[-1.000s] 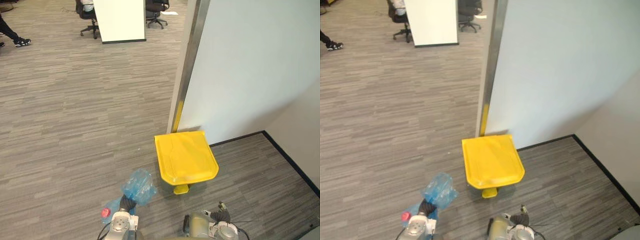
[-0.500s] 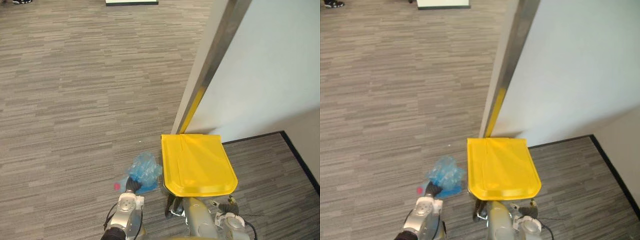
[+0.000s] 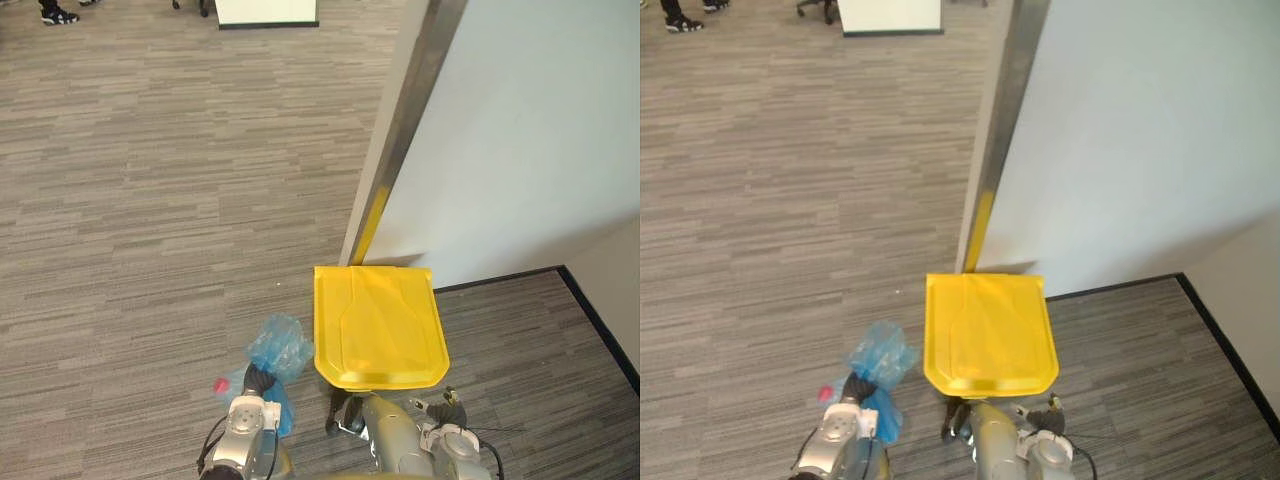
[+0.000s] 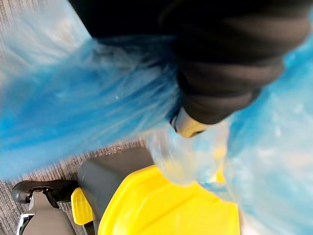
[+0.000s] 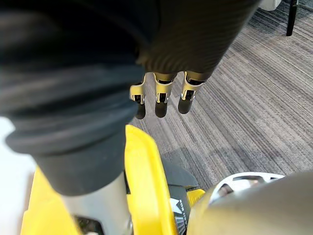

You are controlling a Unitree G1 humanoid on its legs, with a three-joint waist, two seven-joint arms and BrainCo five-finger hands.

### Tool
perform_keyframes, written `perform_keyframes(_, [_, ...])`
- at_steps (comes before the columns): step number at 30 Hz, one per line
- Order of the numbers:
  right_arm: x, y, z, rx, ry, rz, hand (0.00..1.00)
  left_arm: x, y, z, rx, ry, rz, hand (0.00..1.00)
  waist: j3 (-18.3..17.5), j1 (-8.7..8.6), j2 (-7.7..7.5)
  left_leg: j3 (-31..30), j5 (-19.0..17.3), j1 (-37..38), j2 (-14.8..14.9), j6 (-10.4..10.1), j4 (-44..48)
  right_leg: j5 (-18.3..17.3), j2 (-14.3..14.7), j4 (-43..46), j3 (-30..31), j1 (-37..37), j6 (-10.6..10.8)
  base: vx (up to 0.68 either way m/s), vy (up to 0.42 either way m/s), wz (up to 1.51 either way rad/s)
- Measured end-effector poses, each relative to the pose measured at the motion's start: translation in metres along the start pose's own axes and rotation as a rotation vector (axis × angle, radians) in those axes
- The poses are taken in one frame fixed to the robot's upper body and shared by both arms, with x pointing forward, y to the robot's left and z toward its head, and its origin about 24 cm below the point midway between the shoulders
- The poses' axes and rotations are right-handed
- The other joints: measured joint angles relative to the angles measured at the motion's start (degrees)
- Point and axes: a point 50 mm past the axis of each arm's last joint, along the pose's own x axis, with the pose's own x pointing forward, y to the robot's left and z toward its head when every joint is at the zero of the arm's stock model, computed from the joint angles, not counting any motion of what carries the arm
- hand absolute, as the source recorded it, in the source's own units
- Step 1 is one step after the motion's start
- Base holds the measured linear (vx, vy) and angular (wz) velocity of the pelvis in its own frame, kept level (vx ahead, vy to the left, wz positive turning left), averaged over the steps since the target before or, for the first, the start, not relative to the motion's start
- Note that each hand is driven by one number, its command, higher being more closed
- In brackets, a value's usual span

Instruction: Gather rubbish on tea table into small bin, then transfer packed bag to large trash can.

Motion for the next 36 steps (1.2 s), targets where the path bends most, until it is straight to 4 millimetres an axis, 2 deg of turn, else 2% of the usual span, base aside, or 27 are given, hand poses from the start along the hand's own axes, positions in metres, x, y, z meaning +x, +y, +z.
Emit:
perform_keyframes(1, [-0.001, -0.001, -0.003, -0.003, 0.007, -0.001, 0.0, -0.001, 0.0, -0.002, 0.004, 0.004, -0.002, 1.0, -0.48, 0.0, -0.76, 0.55, 1.0, 0.43, -0.47, -1.69, -0.84, 1.43, 0.01, -0.59, 0.94, -0.2, 0.22, -0.16, -0.044, -0.32])
perform_keyframes(2, [-0.002, 0.001, -0.007, -0.007, 0.021, 0.01, 0.0, -0.002, 0.0, -0.005, -0.002, 0.015, -0.003, 1.0, -1.11, 0.38, -0.48, 1.93, 3.64, 1.19, 0.34, -2.64, -4.05, 2.85, 0.6, -2.04, 1.9, -0.04, 2.74, -0.17, -0.085, -0.3])
perform_keyframes(3, [-0.003, 0.001, -0.007, -0.008, 0.022, 0.012, 0.0, -0.003, 0.001, -0.006, -0.002, 0.016, -0.001, 1.0, -1.29, 0.46, -0.63, 2.38, 4.2, 1.2, 0.47, -2.82, -4.81, 2.82, 0.5, -0.86, 1.92, -0.41, 3.52, -0.2, -0.127, -0.06])
perform_keyframes(4, [-0.003, 0.0, -0.009, -0.003, 0.025, 0.016, 0.0, -0.004, 0.001, -0.008, -0.009, 0.027, -0.001, 1.0, -2.39, -0.23, -1.84, 2.28, 8.37, 2.35, -0.25, -3.51, -10.19, -3.57, -2.53, 14.97, 3.69, -1.56, 3.19, -0.17, -0.162, 0.19])
perform_keyframes(5, [-0.005, -0.003, -0.015, -0.006, 0.043, 0.009, 0.0, -0.004, 0.0, -0.008, -0.01, 0.026, -0.002, 1.0, -2.71, -0.16, -2.06, 1.91, 9.44, 3.17, -0.15, -3.61, -12.31, -6.03, -3.56, 20.66, 5.12, -0.69, 4.23, -0.16, -0.202, 0.4])
perform_keyframes(6, [-0.008, -0.006, -0.023, -0.012, 0.064, 0.004, 0.0, -0.004, -0.001, -0.008, -0.01, 0.025, -0.005, 1.0, -3.49, -0.15, -2.71, 0.79, 10.58, 3.09, -0.14, -4.0, -14.02, -8.64, -5.52, 26.01, 8.4, 1.99, 6.63, -0.08, -0.209, 0.34])
perform_keyframes(7, [-0.009, -0.007, -0.029, -0.017, 0.084, 0.004, 0.0, -0.005, -0.001, -0.009, -0.012, 0.027, -0.004, 1.0, -3.91, -0.05, -3.54, -0.07, 10.92, 2.2, -0.33, -4.38, -13.86, -12.95, -6.72, 25.44, 11.75, 4.7, 9.92, -0.05, -0.27, 0.32])
perform_keyframes(8, [-0.009, -0.006, -0.031, -0.019, 0.097, 0.007, 0.0, -0.005, 0.0, -0.01, -0.013, 0.035, -0.002, 1.0, -4.56, -0.14, -4.83, -1.27, 11.0, 0.83, -0.83, -4.55, -13.4, -16.16, -5.81, 21.54, 11.57, 6.14, 9.66, -0.04, -0.298, 0.16])
perform_keyframes(9, [-0.01, -0.008, -0.035, -0.027, 0.11, 0.004, 0.0, -0.006, -0.003, -0.013, -0.02, 0.053, -0.005, 1.0, -5.54, -0.07, -4.07, -2.34, 11.85, -0.6, -0.94, -4.9, -14.43, -19.5, -3.74, 13.76, 11.91, 8.47, 8.63, -0.04, -0.314, -0.08])
perform_keyframes(10, [-0.008, -0.012, -0.035, -0.038, 0.116, -0.006, 0.0, -0.007, -0.009, -0.014, -0.036, 0.061, -0.013, 1.0, -5.79, 0.84, -2.56, -3.4, 12.8, -1.13, -0.82, -3.7, -16.44, -18.41, -1.53, 7.65, 11.85, 9.67, 3.29, -0.04, -0.19, -0.25])
perform_keyframes(11, [-0.005, -0.015, -0.036, -0.047, 0.131, -0.012, 0.0, -0.01, -0.013, -0.017, -0.059, 0.075, -0.013, 1.0, -6.5, 0.91, -0.93, -4.83, 14.52, -1.48, -0.89, -1.44, -19.17, -15.22, 0.02, 1.82, 11.34, 10.56, 2.46, -0.05, -0.101, -0.24])
perform_keyframes(12, [-0.004, -0.017, -0.036, -0.058, 0.14, -0.014, 0.0, -0.011, -0.013, -0.02, -0.064, 0.086, -0.013, 1.0, -7.31, 0.7, 0.08, -4.97, 16.28, -2.26, -1.45, -0.36, -20.61, -12.52, 0.96, -2.9, 10.92, 11.49, 2.1, -0.05, -0.057, 0.02])
perform_keyframes(14, [-0.001, -0.019, -0.038, -0.073, 0.16, -0.016, 0.0, -0.01, -0.011, -0.02, -0.066, 0.085, -0.009, 1.0, -7.73, 0.29, 0.52, -4.63, 18.81, -3.68, -3.51, 0.02, -21.91, -9.55, 1.55, -8.08, 10.35, 12.31, 1.83, -0.04, -0.055, 0.21])
perform_keyframes(15, [0.0, -0.019, -0.038, -0.076, 0.165, -0.016, 0.0, -0.01, -0.008, -0.02, -0.071, 0.085, -0.002, 1.0, -7.91, 0.24, 0.88, -4.63, 19.92, -3.86, -3.7, -0.75, -22.61, -8.62, 1.9, -9.43, 10.3, 12.35, 1.66, -0.03, -0.034, 0.1])
perform_keyframes(16, [0.002, -0.021, -0.038, -0.087, 0.176, -0.019, 0.0, -0.01, -0.005, -0.023, -0.067, 0.095, 0.005, 1.0, -7.76, 0.52, 0.83, -4.69, 21.28, -4.03, -3.64, -2.55, -23.05, -7.63, 2.03, -10.36, 10.28, 12.27, 1.6, -0.03, -0.019, -0.04])
perform_keyframes(19, [0.003, -0.019, -0.038, -0.096, 0.187, -0.011, 0.0, -0.016, 0.003, -0.039, -0.055, 0.152, 0.019, 1.0, -7.76, 0.53, 0.82, -4.54, 22.45, -3.94, -3.5, -2.41, -23.52, -5.5, 1.99, -12.62, 10.49, 13.11, 1.65, -0.02, 0.02, -0.08])
perform_keyframes(21, [0.003, -0.021, -0.038, -0.092, 0.191, -0.017, 0.0, -0.017, 0.005, -0.042, -0.053, 0.159, 0.023, 1.0, -7.82, 0.49, 0.78, -4.59, 23.07, -3.69, -3.73, -2.03, -23.75, -4.07, 1.47, -14.43, 10.4, 14.12, 1.92, -0.04, 0.061, -0.01])
perform_keyframes(22, [0.004, -0.021, -0.036, -0.092, 0.184, -0.017, 0.0, -0.017, 0.004, -0.042, -0.054, 0.159, 0.019, 1.0, -7.84, 0.47, 0.72, -4.58, 22.63, -3.84, -4.09, -1.43, -23.19, -3.42, 0.76, -15.08, 10.29, 14.05, 1.94, -0.09, 0.113, -0.1])
perform_keyframes(23, [0.004, -0.02, -0.036, -0.091, 0.181, -0.016, 0.0, -0.017, 0.003, -0.042, -0.057, 0.159, 0.015, 1.0, -7.75, 0.29, 0.78, -4.61, 21.36, -3.97, -4.1, 0.1, -21.43, -3.16, 0.25, -15.38, 10.25, 14.02, 2.07, -0.11, 0.124, -0.08])
perform_keyframes(24, [0.004, -0.021, -0.037, -0.092, 0.184, -0.017, 0.0, -0.018, 0.002, -0.042, -0.057, 0.161, 0.011, 1.0, -7.8, -0.09, 0.83, -4.83, 21.22, -3.78, -4.13, 0.28, -21.02, -2.84, -0.05, -15.57, 10.19, 14.12, 2.58, -0.13, 0.175, 0.04])
perform_keyframes(26, [0.004, -0.024, -0.037, -0.093, 0.183, -0.024, 0.0, -0.017, 0.0, -0.042, -0.047, 0.161, 0.0, 1.0, -8.3, -1.78, 1.74, -4.97, 21.6, -1.88, -5.33, -0.67, -26.79, -1.16, -0.89, -16.75, 10.08, 13.97, 4.53, -0.12, 0.205, 0.14])
perform_keyframes(27, [0.005, -0.024, -0.035, -0.094, 0.179, -0.023, 0.0, -0.016, 0.001, -0.043, -0.034, 0.165, -0.004, 1.0, -8.2, -2.12, 1.57, -4.98, 22.49, -1.08, -6.27, -1.19, -29.73, -0.38, -1.53, -17.59, 10.15, 13.84, 4.96, -0.15, 0.247, 0.1])
perform_keyframes(29, [0.004, -0.019, -0.035, -0.086, 0.175, -0.011, 0.0, -0.011, 0.007, -0.038, -0.002, 0.153, -0.004, 1.0, -7.55, -2.51, 0.24, -4.77, 24.83, -0.98, -9.12, 0.52, -32.46, 1.96, -3.9, -19.5, 10.71, 13.38, 6.59, -0.18, 0.257, 0.02])
perform_keyframes(33, [0.005, -0.011, -0.03, -0.116, 0.16, 0.017, 0.0, -0.008, 0.023, -0.036, 0.036, 0.137, 0.032, 1.0, -6.67, -2.24, -1.58, -1.51, 24.93, -4.61, -12.19, 3.13, -30.46, 5.86, -6.16, -22.6, 14.3, 10.43, 9.96, -0.16, 0.185, -0.29])
perform_keyframes(34, [0.006, -0.009, -0.028, -0.123, 0.153, 0.024, 0.0, -0.007, 0.027, -0.036, 0.035, 0.138, 0.045, 1.0, -6.51, -2.13, -1.85, 0.12, 24.59, -6.38, -12.25, 4.19, -28.22, 7.22, -6.77, -23.31, 15.22, 9.33, 11.93, -0.19, 0.185, -0.71])
perform_keyframes(35, [0.008, -0.008, -0.023, -0.121, 0.14, 0.027, 0.0, -0.008, 0.026, -0.037, 0.02, 0.143, 0.054, 1.0, -6.02, -1.83, -0.9, 2.24, 24.14, -8.02, -11.01, 5.26, -27.01, 5.51, -6.54, -21.36, 14.69, 7.83, 14.28, -0.19, 0.152, -0.73])
perform_keyframes(36, [0.01, -0.005, -0.017, -0.119, 0.123, 0.032, 0.0, -0.009, 0.031, -0.039, 0.019, 0.148, 0.066, 1.0, -5.41, -1.79, -0.43, 3.1, 23.94, -8.38, -10.24, 5.58, -26.47, 2.4, -6.71, -12.27, 13.3, 5.75, 13.16, -0.21, 0.116, -0.59])
